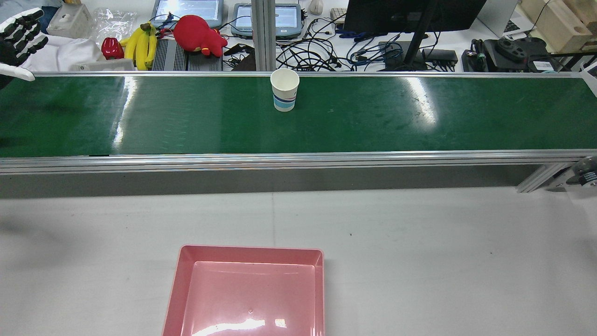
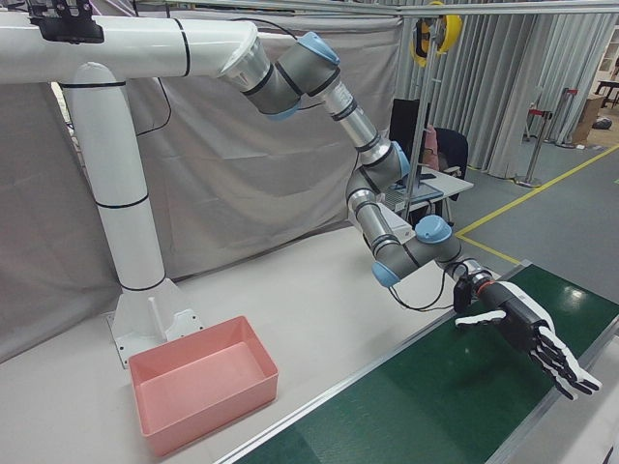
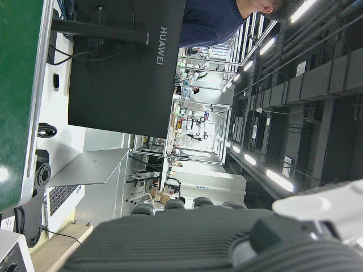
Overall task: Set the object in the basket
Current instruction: 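Raise the left hand beside the conveyor, fingers open, awaiting the cup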
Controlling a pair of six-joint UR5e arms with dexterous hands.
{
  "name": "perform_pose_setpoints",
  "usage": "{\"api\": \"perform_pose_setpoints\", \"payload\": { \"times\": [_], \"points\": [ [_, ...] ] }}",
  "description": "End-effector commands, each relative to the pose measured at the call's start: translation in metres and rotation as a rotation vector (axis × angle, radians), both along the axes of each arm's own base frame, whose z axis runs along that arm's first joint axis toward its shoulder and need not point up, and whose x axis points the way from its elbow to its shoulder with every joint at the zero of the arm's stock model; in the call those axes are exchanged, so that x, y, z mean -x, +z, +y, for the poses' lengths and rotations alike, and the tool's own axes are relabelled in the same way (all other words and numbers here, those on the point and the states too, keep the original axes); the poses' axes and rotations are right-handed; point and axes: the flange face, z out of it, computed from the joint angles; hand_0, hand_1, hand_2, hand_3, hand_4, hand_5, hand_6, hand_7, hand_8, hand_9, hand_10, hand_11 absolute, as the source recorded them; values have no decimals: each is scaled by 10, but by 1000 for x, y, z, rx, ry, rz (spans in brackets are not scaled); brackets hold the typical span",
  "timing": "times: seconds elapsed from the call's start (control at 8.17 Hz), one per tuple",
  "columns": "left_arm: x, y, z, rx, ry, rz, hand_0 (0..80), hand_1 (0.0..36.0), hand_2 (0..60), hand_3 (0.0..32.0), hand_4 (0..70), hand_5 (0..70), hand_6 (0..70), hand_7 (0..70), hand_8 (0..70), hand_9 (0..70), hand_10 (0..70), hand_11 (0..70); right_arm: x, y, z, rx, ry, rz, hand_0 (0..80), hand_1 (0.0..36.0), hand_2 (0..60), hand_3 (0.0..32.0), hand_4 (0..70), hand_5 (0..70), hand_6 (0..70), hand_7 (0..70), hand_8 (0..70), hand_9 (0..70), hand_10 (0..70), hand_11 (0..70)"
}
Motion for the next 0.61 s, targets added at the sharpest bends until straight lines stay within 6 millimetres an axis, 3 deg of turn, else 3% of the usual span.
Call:
{"api": "perform_pose_setpoints", "payload": {
  "times": [0.0, 0.49],
  "points": [
    [-39, -5, 4, 2, 19, -12, 582, 92, 0, 0, 29, 149, 6, 0, 0, 0, 29, 63, 0, 0, 0, 0, 0, 0, 0, 0, 0, 0, 0, 0, 0, 0, 0, 0, 0, 0],
    [-44, 3, 7, 13, -4, -31, 565, 85, 0, 0, 32, 146, 6, 0, 0, 0, 31, 65, 0, 0, 0, 0, 0, 0, 0, 0, 0, 0, 0, 0, 0, 0, 0, 0, 0, 0]
  ]
}}
